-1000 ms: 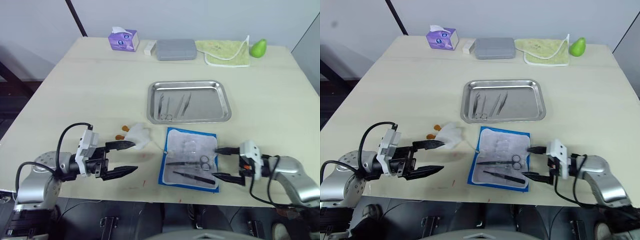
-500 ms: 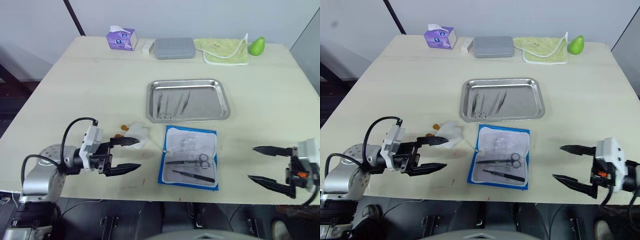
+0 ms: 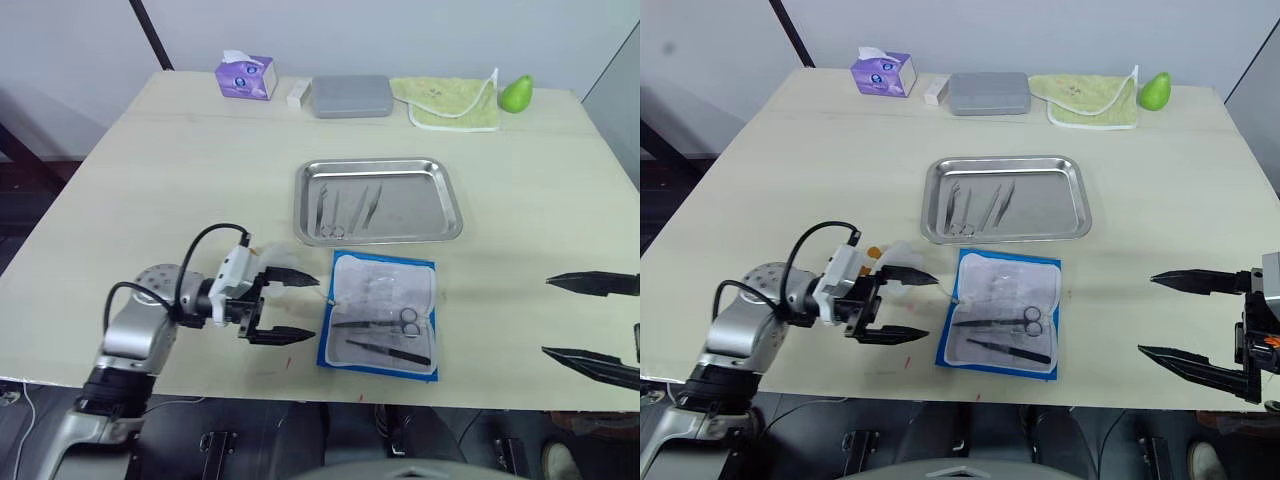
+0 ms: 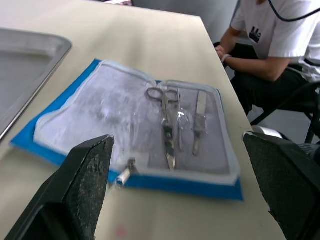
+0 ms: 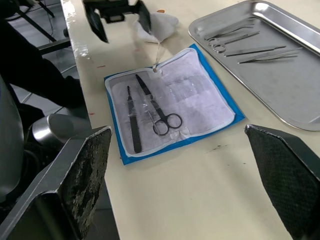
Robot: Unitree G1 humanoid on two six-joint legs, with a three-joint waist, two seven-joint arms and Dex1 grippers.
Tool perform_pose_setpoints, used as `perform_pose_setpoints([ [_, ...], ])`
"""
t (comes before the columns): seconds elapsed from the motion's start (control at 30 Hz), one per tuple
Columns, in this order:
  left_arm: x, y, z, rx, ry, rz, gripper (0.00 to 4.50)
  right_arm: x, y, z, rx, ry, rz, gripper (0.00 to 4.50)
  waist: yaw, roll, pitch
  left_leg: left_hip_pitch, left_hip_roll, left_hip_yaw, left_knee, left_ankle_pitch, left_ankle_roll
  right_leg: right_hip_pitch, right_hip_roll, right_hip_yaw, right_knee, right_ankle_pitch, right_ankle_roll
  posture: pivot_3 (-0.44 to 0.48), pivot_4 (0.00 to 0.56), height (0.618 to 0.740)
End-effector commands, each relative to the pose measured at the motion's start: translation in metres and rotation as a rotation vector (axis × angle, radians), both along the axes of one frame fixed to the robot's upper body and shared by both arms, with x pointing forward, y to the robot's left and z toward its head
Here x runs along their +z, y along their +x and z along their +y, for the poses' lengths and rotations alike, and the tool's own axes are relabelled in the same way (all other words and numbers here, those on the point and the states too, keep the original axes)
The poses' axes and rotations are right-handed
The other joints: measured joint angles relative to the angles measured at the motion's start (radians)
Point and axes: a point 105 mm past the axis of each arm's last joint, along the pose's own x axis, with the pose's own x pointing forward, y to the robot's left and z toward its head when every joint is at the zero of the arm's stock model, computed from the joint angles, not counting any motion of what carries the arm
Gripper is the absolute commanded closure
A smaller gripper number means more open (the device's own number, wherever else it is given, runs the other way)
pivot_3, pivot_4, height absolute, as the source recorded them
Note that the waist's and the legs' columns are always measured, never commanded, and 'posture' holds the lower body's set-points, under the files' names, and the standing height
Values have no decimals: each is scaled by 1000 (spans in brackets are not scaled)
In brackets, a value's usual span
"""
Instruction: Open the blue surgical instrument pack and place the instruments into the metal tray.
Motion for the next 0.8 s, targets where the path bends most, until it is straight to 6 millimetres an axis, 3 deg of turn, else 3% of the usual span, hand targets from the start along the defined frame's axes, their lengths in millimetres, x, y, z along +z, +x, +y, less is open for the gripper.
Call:
perform_pose_setpoints([
  [0.03, -11, 5, -13, -23, 35, -26, 89, -1, -2, 7, 22, -8, -14, 0, -1, 0, 0, 0, 0, 0, 1, 0, 0, 0, 0, 0, 0, 0, 0, 0, 150, 740],
  [0.27, -26, 18, -32, -67, 68, -60, 89, -2, -1, 11, 27, 1, -9, 0, 1, 0, 0, -7, 0, -4, 10, 0, 0, 0, 2, -1, 0, 3, 4, 0, 150, 740],
  [0.8, -66, 21, -33, -139, 168, -69, 89, -6, -1, 21, 41, 21, -8, 0, 2, 7, -4, -10, -1, -10, 20, 0, 1, 2, 4, -1, 3, 4, 6, 0, 150, 740],
])
